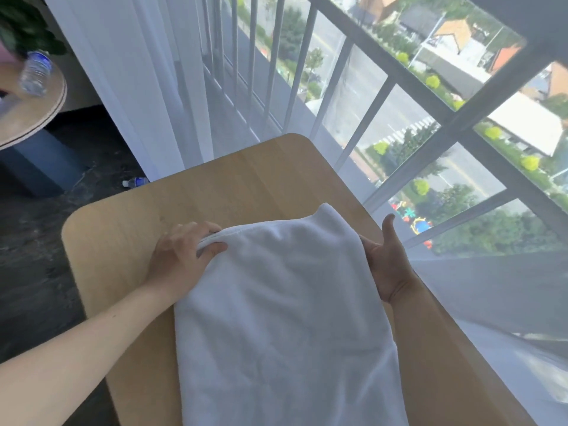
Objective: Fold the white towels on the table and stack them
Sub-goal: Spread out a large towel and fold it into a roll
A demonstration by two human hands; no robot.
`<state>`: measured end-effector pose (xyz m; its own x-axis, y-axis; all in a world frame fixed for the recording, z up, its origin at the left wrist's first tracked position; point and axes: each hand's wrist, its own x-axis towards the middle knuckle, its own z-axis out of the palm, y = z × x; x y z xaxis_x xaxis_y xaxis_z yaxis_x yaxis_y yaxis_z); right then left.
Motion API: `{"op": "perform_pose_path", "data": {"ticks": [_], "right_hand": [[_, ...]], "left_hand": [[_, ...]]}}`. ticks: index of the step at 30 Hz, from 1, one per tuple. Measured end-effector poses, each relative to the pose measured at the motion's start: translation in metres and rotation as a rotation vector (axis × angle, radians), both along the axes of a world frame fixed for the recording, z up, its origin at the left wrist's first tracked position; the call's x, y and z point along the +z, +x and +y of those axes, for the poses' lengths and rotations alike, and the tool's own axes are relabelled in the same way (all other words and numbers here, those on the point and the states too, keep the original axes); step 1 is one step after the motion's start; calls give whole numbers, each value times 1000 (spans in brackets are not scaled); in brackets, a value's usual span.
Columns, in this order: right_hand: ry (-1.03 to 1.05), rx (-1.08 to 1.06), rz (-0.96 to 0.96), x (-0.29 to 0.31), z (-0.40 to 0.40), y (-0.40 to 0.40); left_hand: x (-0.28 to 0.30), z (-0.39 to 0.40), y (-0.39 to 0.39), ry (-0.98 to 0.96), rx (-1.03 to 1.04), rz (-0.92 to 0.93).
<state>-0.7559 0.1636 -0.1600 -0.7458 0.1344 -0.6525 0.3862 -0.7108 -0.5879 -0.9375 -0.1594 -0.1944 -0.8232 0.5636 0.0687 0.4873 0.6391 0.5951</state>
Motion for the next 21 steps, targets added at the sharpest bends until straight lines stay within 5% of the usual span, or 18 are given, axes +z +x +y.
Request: {"op": "perform_pose_path", "data": {"ticks": [5,11,21], "right_hand": [[90,-10,-1,-10,10,-19],[291,362,-7,-4,30,-30],[169,519,70,-10,56,-30]], "left_hand": [[-3,6,5,-48,61,25],[-8,13,11,-35,128,74],[8,48,41,44,135,121]]}}
